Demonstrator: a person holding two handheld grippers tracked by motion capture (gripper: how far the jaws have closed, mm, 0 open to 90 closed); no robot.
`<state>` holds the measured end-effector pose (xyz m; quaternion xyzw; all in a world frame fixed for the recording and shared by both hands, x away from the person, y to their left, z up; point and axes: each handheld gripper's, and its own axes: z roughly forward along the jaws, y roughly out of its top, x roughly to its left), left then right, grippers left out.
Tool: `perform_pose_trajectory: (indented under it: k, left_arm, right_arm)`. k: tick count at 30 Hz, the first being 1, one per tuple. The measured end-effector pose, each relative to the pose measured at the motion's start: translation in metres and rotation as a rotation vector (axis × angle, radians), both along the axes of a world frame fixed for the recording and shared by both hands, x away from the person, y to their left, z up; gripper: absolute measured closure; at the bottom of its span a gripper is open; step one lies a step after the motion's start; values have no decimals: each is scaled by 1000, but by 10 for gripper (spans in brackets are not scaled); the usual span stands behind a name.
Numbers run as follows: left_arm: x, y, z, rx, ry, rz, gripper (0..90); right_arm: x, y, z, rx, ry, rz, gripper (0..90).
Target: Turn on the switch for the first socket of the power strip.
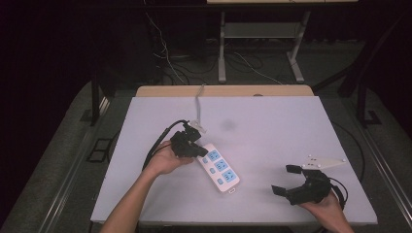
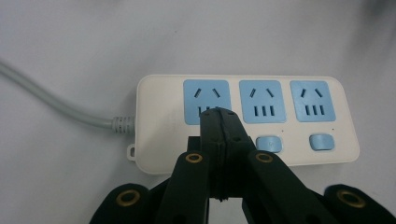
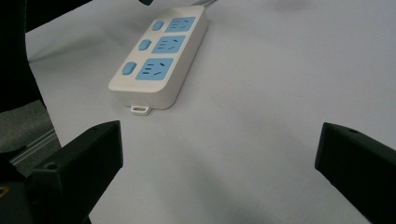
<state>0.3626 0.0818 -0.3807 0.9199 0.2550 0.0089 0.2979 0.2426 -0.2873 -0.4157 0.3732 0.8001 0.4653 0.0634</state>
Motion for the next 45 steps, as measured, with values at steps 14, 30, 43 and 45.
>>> perform_pose_trajectory:
  k: [14, 30, 43, 45]
  left_arm:
    - [4, -8, -13, 46, 22, -31, 889]
    - [8, -10, -18, 74, 38, -67, 894]
    - [8, -12, -20, 79, 71, -10, 896]
    - [9, -12, -20, 78, 73, -10, 895]
  right_arm:
    - [0, -1, 0, -4, 0, 0, 5]
    - [-1, -1, 1, -7, -10, -5, 5]
    - [-4, -3, 4, 2, -31, -10, 5]
    - [-4, -3, 4, 2, -30, -11, 5]
